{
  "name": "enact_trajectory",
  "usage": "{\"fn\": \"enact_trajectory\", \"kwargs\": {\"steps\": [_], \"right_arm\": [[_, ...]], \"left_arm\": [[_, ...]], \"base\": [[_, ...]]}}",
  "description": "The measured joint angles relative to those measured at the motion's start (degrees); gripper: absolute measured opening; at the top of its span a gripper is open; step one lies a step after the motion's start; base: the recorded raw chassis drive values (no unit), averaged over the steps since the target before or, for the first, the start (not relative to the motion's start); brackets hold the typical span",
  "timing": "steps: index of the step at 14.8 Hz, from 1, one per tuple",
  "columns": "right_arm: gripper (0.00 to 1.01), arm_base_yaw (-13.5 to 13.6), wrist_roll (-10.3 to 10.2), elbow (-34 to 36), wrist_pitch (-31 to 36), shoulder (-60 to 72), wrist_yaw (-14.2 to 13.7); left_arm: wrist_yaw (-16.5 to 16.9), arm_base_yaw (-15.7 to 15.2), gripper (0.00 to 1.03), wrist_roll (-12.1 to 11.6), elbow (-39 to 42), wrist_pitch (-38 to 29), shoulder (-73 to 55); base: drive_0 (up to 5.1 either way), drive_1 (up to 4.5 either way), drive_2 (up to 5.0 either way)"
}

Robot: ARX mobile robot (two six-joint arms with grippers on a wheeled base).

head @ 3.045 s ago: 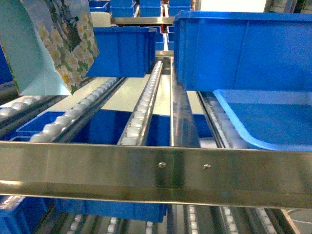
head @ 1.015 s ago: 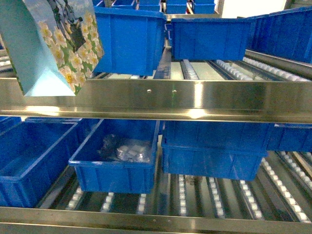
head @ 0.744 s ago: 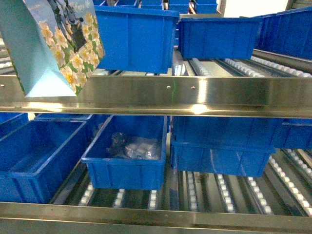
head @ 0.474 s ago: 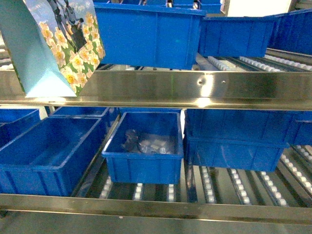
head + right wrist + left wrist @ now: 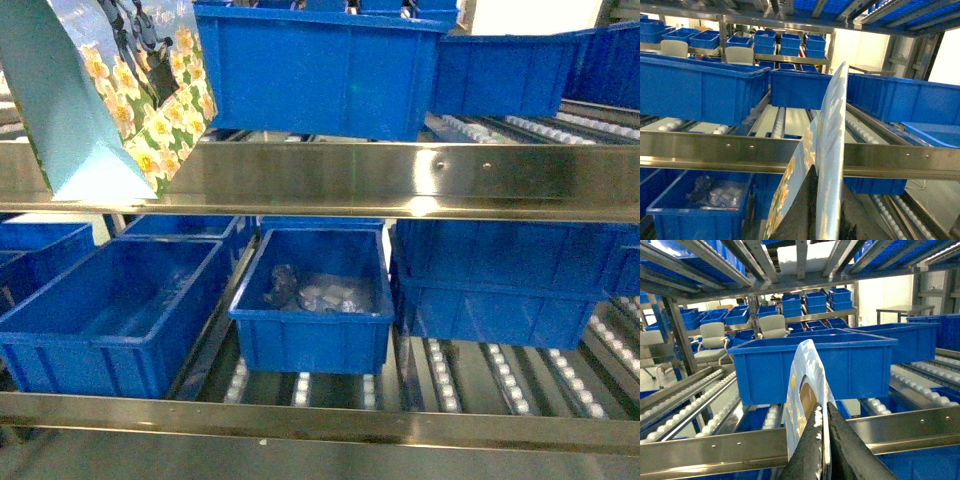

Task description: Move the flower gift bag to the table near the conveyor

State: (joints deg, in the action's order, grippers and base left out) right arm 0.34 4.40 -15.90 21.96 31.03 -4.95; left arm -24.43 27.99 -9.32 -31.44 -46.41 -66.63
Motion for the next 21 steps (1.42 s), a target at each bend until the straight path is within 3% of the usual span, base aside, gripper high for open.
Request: {"fn": "enact_trajectory", "kwargs": {"steps": [13,21], "right_arm": [[0.03,0.0,0.0,0.0,0.1,0.0,0.0],[0.03,0.0,0.0,0.0,0.2,0.0,0.0]], "left_arm": [[0.0,0.0,0.02,0.0,0.0,0.0,0.0],[0.0,0.0,0.02,0.0,0.0,-0.1,0.0]], "base": [[-4.9,2.49,2.5],[-4.5,0.52,4.1]]}}
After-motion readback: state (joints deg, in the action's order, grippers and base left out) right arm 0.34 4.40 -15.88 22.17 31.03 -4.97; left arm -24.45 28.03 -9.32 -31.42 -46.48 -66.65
